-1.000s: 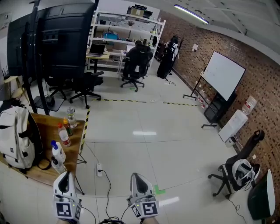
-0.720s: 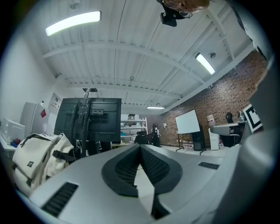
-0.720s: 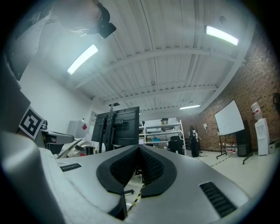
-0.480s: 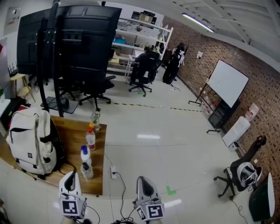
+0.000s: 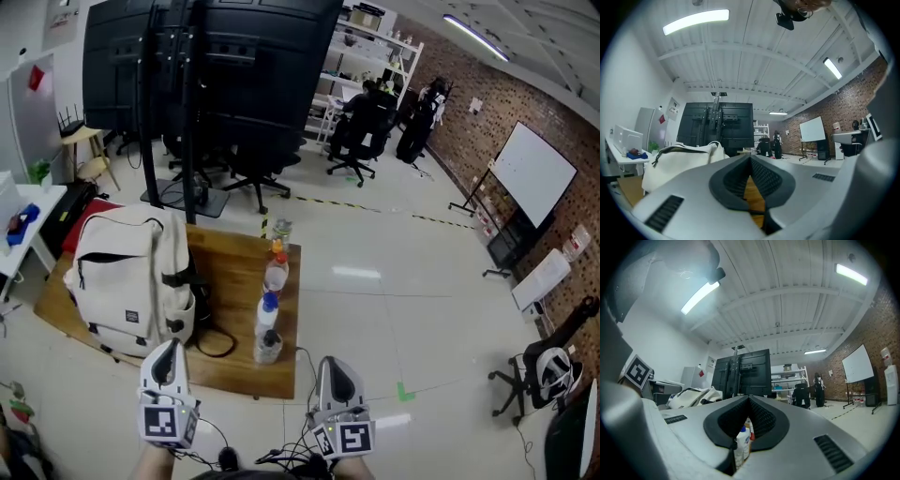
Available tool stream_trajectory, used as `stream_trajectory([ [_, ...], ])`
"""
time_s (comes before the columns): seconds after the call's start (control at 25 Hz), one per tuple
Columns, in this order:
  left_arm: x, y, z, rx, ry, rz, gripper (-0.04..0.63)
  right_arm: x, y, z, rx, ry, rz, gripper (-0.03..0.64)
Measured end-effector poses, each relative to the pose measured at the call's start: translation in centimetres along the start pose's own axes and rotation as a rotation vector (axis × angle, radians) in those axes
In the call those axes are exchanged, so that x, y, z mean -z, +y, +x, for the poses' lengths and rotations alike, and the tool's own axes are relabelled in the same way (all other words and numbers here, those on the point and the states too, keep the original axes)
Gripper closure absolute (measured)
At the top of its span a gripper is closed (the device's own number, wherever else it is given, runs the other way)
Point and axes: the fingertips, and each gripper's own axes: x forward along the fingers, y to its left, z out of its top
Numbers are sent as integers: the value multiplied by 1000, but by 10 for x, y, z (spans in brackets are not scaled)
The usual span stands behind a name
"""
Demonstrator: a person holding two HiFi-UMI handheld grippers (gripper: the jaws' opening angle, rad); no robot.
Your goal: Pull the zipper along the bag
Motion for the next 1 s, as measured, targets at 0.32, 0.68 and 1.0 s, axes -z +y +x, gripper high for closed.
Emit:
stream_trajectory([
  [0.32,12,70,-26,19,21,-12,571,8,83,14,-6,14,16,620],
  [0.68,23,70,-31,70,48,-37,571,4,86,-7,54,40,-9,620],
  [1.0,28,51,-9,45,47,-19,571,15,64,9,21,38,23,620],
])
